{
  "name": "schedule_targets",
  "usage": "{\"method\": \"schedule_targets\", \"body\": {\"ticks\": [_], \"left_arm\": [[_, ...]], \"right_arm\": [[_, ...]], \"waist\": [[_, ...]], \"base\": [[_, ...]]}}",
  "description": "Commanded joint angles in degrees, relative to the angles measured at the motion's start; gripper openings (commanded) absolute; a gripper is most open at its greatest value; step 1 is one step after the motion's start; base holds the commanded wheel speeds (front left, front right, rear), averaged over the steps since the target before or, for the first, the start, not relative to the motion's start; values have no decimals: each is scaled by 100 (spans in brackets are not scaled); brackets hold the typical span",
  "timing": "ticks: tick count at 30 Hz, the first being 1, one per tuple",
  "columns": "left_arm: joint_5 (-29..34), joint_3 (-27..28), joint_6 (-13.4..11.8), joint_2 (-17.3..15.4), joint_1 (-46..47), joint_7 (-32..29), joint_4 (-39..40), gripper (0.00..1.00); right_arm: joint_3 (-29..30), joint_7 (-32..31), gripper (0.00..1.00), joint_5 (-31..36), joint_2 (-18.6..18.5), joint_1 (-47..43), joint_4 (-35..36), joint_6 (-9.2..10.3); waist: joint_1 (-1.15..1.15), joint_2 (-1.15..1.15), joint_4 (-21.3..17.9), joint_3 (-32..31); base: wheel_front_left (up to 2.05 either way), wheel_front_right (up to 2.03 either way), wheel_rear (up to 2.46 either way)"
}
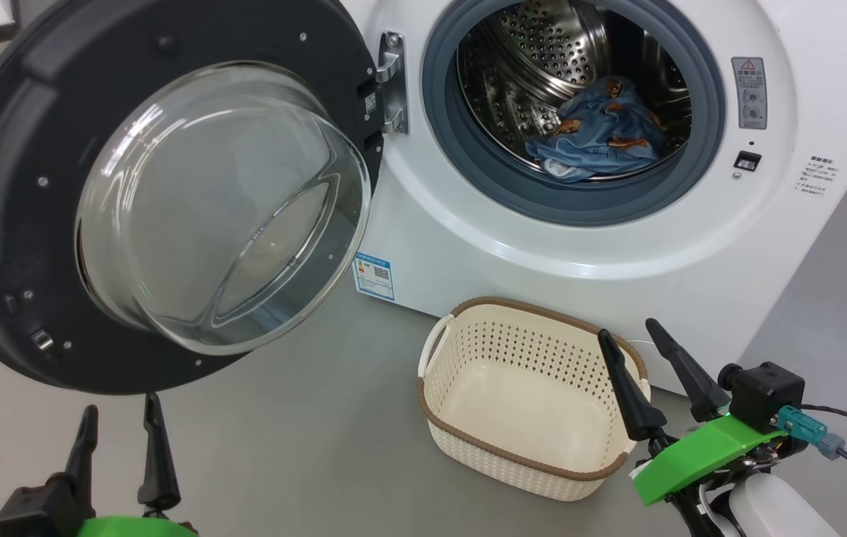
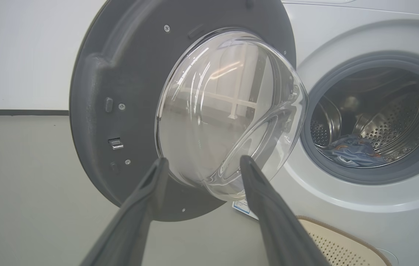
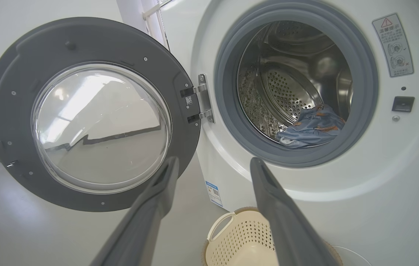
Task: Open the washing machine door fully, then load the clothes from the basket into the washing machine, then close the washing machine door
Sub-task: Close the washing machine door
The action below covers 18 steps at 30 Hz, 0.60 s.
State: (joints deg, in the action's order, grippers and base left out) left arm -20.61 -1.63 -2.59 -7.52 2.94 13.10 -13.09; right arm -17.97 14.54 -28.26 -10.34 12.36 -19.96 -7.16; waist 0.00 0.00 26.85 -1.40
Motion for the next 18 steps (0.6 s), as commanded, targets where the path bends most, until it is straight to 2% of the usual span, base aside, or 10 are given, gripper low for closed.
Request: {"method": "schedule_targets", "body": {"ticks": [1,14,15,16,17,18], "left_arm": [[-9,169,-36,-112,31,27,180,100],[-49,170,-61,-163,64,71,246,100],[-54,176,-62,-169,69,75,257,95],[-62,181,-60,-178,75,77,268,61],[-71,187,-52,-191,86,80,281,36],[-82,196,-41,-206,102,83,299,0]], "right_arm": [[-89,46,100,-18,-13,33,129,-33],[-112,46,100,-39,-47,57,134,-33],[-114,46,100,-40,-47,57,134,-33],[-117,46,100,-41,-47,59,135,-33],[-123,46,100,-42,-45,61,134,-33],[-129,46,100,-43,-44,63,133,-33]], "waist": [[0,0,-6,-1],[0,0,-61,62],[0,0,-67,67],[0,0,-75,70],[0,0,-84,71],[0,0,-94,73]], "base": [[0,0,0],[0,0,0],[0,0,0],[0,0,0],[0,0,0],[0,0,0]]}}
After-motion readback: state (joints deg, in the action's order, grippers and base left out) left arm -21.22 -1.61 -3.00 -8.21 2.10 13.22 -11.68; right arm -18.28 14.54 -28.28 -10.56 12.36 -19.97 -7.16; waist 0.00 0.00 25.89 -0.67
